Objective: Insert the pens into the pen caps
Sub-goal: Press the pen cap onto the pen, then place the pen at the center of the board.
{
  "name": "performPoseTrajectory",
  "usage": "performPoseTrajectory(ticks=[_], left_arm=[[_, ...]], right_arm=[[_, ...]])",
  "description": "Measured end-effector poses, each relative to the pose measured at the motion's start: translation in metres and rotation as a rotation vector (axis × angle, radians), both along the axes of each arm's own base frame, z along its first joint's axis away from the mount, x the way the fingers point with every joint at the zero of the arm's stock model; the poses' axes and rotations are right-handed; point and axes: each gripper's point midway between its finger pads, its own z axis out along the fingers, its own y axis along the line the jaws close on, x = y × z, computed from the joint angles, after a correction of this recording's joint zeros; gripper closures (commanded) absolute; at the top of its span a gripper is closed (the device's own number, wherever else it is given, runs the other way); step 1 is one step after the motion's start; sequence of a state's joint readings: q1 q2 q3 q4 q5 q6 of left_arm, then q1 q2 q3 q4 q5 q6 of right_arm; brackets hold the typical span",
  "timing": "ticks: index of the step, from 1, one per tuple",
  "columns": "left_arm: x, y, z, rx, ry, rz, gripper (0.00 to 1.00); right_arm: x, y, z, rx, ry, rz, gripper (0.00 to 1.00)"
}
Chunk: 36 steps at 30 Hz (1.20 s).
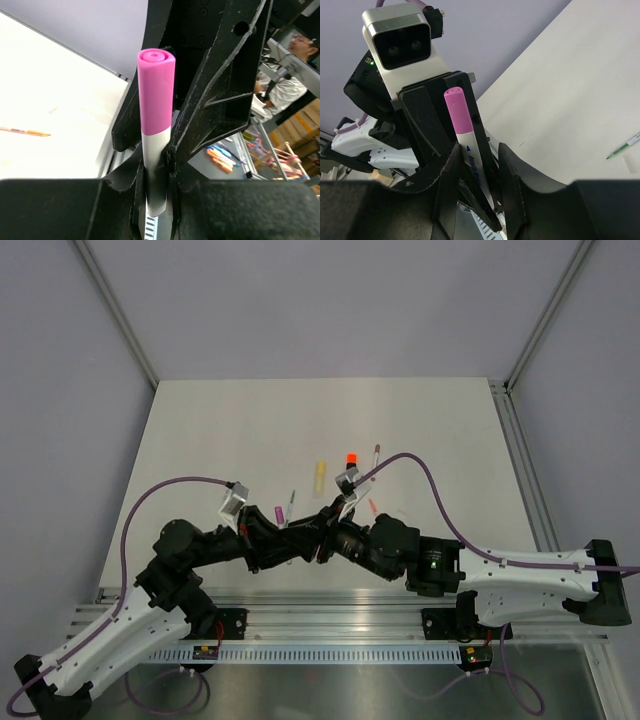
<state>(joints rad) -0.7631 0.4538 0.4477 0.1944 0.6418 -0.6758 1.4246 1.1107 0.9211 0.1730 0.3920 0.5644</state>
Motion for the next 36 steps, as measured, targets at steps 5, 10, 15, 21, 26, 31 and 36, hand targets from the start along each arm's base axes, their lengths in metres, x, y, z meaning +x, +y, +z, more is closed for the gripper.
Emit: performPoseTrajectory(ticks=[5, 10, 15, 21, 26, 31, 36], left_arm=[[0.006, 0.0, -0.008, 0.025, -0.008, 0.052, 1.0], [0.012, 0.0, -0.017, 0.042, 0.016, 0.092, 1.0], [0.018, 0.0, -0.023, 0.051, 0.029, 0.125, 1.0], [0.022, 0.0, -0.023, 0.049, 0.034, 0.142, 1.0], [0.024, -0.003, -0.026, 0.043, 0.035, 0.141, 1.0], [0.023, -0.005, -0.028, 0.045, 0.058, 0.127, 1.0], [0.022, -0.005, -0.026, 0.035, 0.083, 0.122, 0.6]], right_arm=[[-0.001, 0.003, -0.004, -0.015, 0.001, 0.028, 0.81], [0.008, 0.002, -0.012, -0.051, -0.015, 0.032, 0.99], [0.016, 0.001, -0.018, -0.053, -0.012, 0.065, 1.0], [0.021, 0.002, -0.019, -0.036, -0.013, 0.105, 0.91], [0.023, 0.004, -0.02, -0.032, -0.001, 0.134, 0.71], [0.026, 0.008, -0.021, -0.03, -0.005, 0.145, 0.98], [0.027, 0.005, -0.02, -0.037, -0.022, 0.147, 1.0]])
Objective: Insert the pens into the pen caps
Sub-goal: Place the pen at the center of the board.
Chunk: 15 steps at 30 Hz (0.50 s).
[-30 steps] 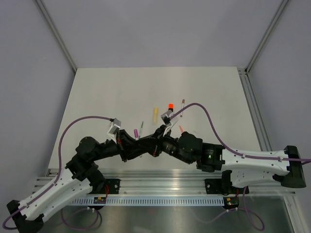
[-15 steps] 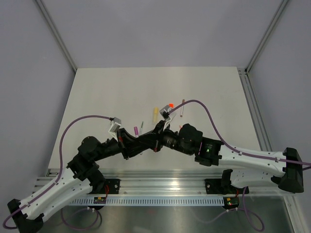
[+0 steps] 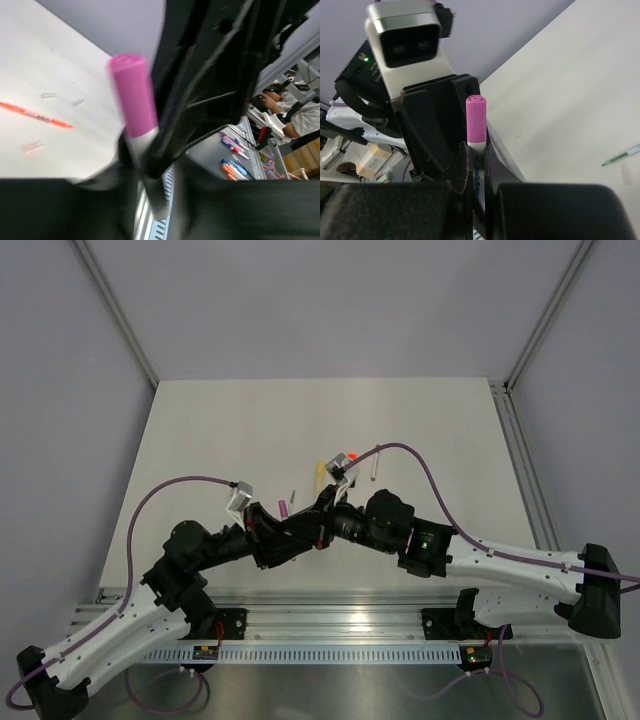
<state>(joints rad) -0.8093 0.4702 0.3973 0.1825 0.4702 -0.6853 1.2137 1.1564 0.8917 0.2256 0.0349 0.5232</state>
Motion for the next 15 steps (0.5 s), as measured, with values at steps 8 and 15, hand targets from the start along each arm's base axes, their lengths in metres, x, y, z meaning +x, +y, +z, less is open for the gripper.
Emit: performPoseTrajectory(ticks=[8, 15], left_arm=[[-0.001, 0.005, 0.001, 0.024, -0.027, 0.021, 0.01], [0.002, 0.025, -0.011, 0.075, 0.0, 0.126, 0.01]], right_arm=[[0.042, -0.039, -0.033, -0.098, 0.071, -0.129, 1.0], [0.131, -0.139, -0.065, -0.166, 0.153, -0.447, 1.0]])
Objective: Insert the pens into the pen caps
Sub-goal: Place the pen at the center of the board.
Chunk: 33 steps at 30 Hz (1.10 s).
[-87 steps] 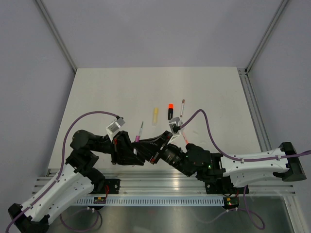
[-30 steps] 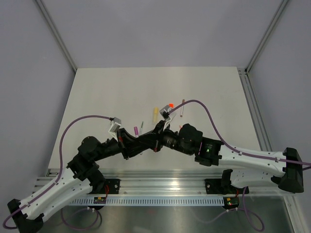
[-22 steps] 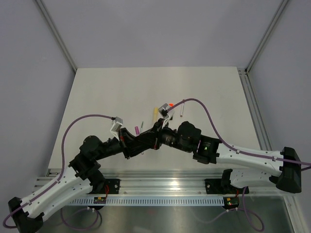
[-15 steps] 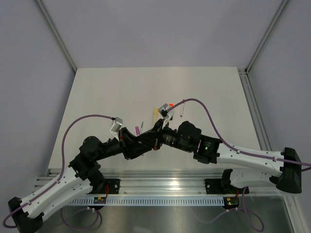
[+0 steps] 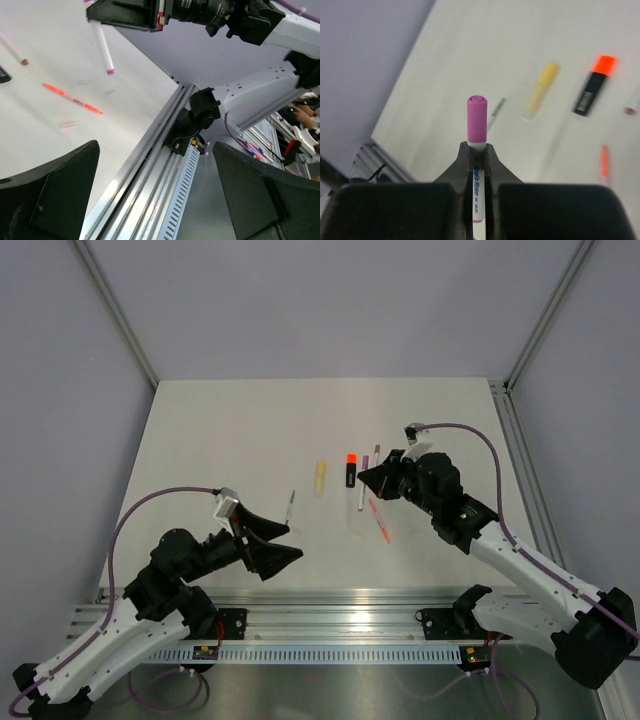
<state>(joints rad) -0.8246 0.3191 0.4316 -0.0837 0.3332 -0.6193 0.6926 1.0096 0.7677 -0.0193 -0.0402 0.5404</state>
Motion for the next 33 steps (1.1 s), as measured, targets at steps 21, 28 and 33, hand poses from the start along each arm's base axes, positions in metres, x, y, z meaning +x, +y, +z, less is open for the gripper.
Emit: performPoseTrajectory(ticks=[21, 28, 33], left_arm=[[0.033, 0.021, -0.123, 0.196, 0.263, 0.26, 0.01], [0.042, 0.028, -0.129, 0.217, 0.26, 0.322, 0.01], [0.047, 0.037, -0.137, 0.251, 0.269, 0.38, 0.01]], right_arm=[[0.169, -0.136, -0.169, -0.28, 0.473, -0.375, 0.89], [0.184, -0.133, -0.189, -0.316, 0.542, -0.361, 0.82], [0.185, -0.131, -0.197, -0.336, 0.605, -0.349, 0.77]])
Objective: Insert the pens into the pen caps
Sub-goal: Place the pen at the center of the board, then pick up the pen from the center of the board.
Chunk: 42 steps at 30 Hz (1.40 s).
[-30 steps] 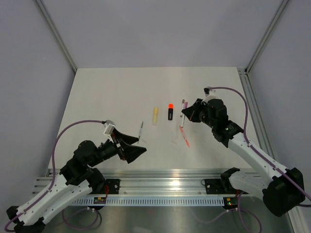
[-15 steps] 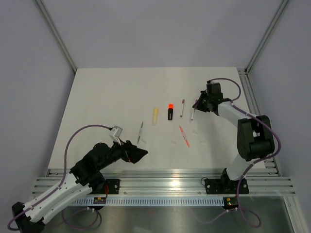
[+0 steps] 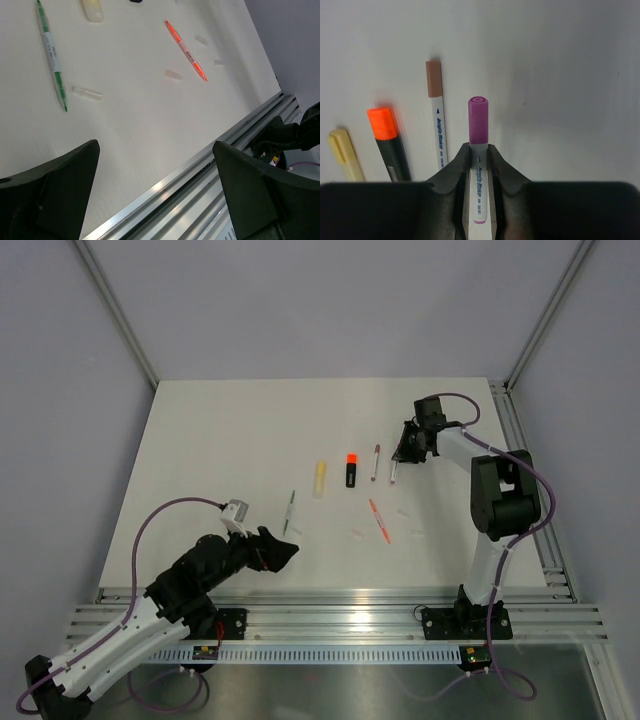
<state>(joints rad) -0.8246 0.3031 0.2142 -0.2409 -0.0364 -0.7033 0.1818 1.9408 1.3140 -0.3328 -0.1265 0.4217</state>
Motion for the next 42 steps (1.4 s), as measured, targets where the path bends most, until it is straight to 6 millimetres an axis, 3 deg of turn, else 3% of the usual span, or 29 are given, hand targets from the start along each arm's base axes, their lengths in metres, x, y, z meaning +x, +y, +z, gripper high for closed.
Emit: performPoseTrajectory(ticks=[5, 17, 20, 26, 29, 35, 36, 42], left_arm=[[0.005, 0.005, -0.002, 0.018, -0.006, 0.039, 0.01], [0.012, 0.012, 0.001, 0.039, -0.019, 0.089, 0.01], [0.014, 0.014, 0.002, 0.055, -0.019, 0.098, 0.01], [0.022, 0.015, 0.002, 0.106, -0.004, 0.123, 0.02], [0.028, 0.014, -0.001, 0.154, 0.019, 0.143, 0.03], [0.046, 0.012, -0.007, 0.269, 0.056, 0.186, 0.19], [0.049, 0.012, -0.009, 0.289, 0.061, 0.195, 0.27], [0.077, 0.009, -0.007, 0.378, 0.075, 0.245, 0.39]], right_arm=[[0.002, 0.005, -0.001, 0.014, 0.039, 0.014, 0.68], [-0.006, 0.009, 0.002, 0.036, 0.067, 0.031, 0.63], [-0.018, 0.01, 0.025, 0.064, 0.014, 0.044, 0.63], [-0.05, 0.017, 0.109, 0.181, -0.238, 0.074, 0.61], [-0.075, 0.022, 0.138, 0.256, -0.348, 0.096, 0.6], [-0.117, 0.03, 0.14, 0.389, -0.424, 0.104, 0.66], [-0.122, 0.031, 0.139, 0.408, -0.431, 0.11, 0.69], [-0.14, 0.04, 0.151, 0.498, -0.485, 0.155, 0.78]])
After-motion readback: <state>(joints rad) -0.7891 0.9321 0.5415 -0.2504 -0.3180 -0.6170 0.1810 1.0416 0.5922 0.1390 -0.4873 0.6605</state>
